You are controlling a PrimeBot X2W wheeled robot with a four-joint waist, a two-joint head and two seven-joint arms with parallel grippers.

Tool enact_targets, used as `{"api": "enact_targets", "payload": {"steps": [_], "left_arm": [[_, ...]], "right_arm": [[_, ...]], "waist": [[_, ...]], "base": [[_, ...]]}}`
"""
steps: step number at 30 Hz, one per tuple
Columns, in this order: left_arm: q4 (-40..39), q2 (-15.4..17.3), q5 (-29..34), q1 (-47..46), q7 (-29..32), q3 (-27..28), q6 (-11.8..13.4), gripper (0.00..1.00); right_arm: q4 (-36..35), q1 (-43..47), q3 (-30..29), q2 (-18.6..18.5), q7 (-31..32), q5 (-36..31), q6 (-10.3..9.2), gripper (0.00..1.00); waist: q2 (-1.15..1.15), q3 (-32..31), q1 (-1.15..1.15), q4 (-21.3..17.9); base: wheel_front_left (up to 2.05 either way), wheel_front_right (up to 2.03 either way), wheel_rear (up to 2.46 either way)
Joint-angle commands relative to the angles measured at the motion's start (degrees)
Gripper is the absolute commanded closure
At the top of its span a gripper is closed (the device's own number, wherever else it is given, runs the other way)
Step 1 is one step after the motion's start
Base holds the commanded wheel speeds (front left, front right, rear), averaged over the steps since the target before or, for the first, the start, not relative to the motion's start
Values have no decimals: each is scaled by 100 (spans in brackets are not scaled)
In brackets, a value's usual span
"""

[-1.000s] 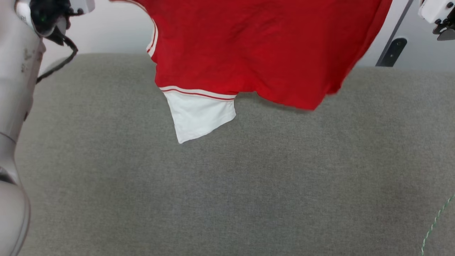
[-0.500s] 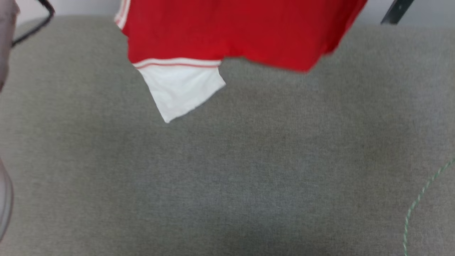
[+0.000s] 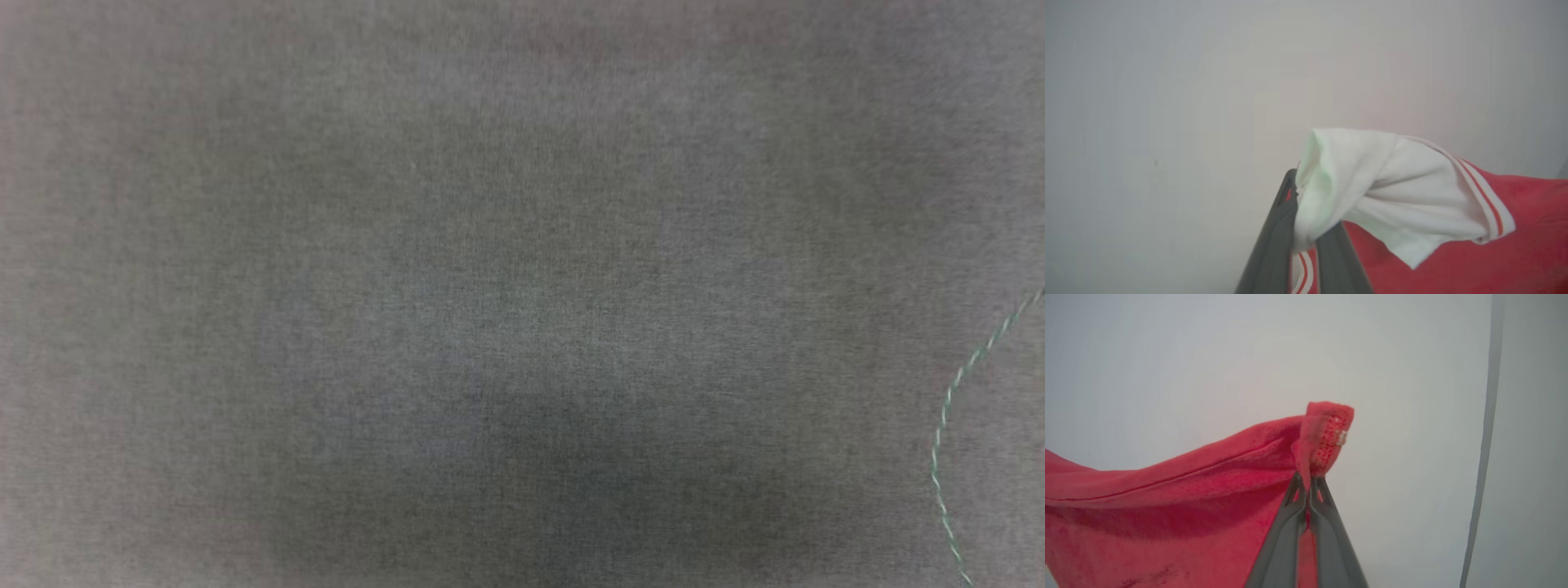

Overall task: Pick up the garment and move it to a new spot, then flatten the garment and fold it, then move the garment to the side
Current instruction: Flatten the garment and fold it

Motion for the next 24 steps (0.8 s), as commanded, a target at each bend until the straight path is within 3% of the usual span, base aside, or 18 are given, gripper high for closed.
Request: {"api": "enact_targets", "payload": {"steps": [1, 4, 10, 17, 24], "left_arm": [[14, -32, 7, -185, -143, 44, -38, 100], [80, -118, -64, -394, -258, 128, -41, 100], [227, -192, -98, -159, -353, 101, -197, 100], [364, -290, -311, 701, 55, 86, -352, 100], [429, -335, -532, 1870, 360, 64, -449, 100]], "right_arm": [[33, -147, -112, -14, -61, -121, -9, 100], [-192, -258, -392, -50, -81, -373, -9, 100], [-237, 61, -564, 269, -87, -564, -9, 100], [-261, 561, 197, 390, 333, -66, -9, 100], [-1045, 1646, 1009, -167, 1283, 974, -9, 100]], "waist": [[0, 406, 0, 73], [0, 657, 0, 165], [0, 838, 0, 266], [0, 458, 0, 319], [0, -247, 0, 347]], "base": [[0, 0, 0], [0, 0, 0], [0, 0, 0], [0, 0, 0], [0, 0, 0]]}}
